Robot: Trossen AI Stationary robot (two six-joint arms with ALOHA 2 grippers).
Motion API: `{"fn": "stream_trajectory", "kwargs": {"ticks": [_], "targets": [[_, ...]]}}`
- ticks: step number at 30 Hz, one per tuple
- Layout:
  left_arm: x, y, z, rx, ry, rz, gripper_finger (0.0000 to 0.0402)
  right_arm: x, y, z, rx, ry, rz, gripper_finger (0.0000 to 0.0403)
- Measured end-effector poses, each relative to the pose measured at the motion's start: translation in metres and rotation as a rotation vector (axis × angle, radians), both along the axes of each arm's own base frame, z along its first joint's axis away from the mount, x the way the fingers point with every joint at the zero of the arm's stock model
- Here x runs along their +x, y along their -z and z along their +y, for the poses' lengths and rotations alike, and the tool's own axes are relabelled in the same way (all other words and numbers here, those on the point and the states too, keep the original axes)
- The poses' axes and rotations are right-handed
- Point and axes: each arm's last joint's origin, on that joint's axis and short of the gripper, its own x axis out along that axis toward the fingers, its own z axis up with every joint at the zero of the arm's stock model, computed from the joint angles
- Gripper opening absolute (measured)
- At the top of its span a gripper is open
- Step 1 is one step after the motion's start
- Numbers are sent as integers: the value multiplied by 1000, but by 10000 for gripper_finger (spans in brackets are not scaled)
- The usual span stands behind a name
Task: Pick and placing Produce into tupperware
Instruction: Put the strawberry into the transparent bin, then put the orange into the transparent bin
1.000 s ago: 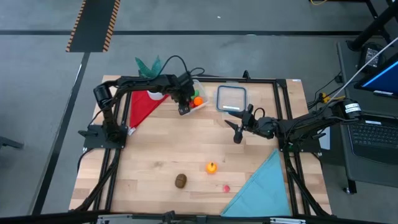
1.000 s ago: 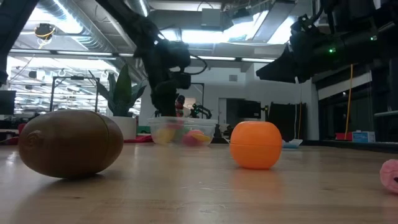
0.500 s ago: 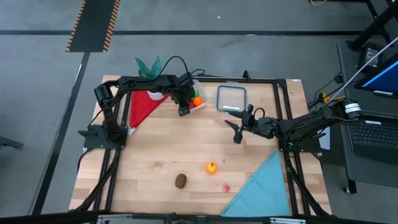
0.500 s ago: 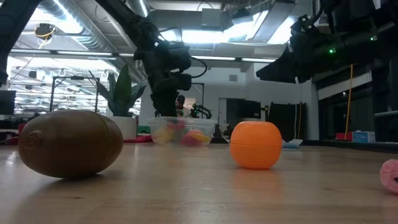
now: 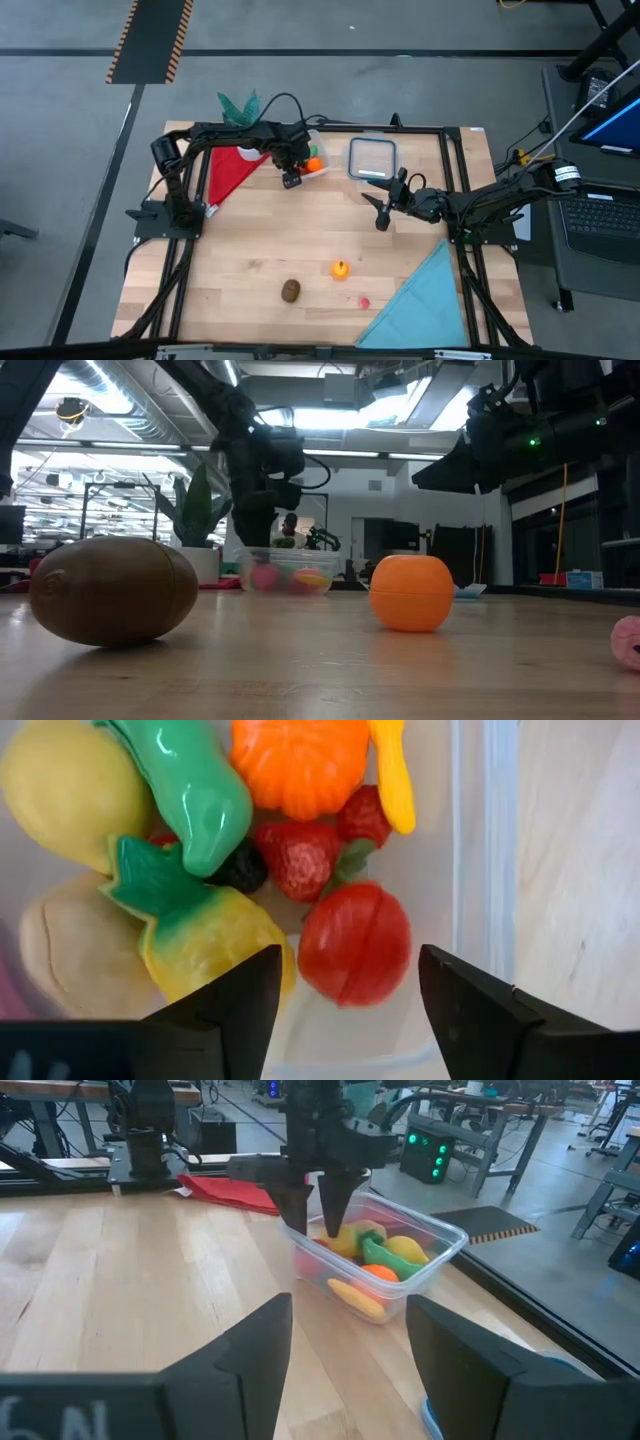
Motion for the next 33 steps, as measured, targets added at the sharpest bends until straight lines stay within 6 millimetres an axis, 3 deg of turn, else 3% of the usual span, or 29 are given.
{"fn": "stream_trajectory", "kwargs": {"ticks": [5, 13, 18, 25, 33], "targets": [[-1, -10, 0, -1, -2, 3, 227, 0, 0, 0, 0, 0, 0, 200], [22, -62, 5, 84, 41, -132, 228, 0, -1, 0, 1, 1, -12, 200], [28, -92, -9, 163, 102, -269, 228, 0, -1, 0, -15, -2, -7, 200], [-7, -121, -56, 226, 133, -467, 228, 0, -6, 1, -48, -15, -15, 200], [-60, -101, -127, 312, 166, -774, 228, 4, -17, 8, -26, -250, -60, 200]]}}
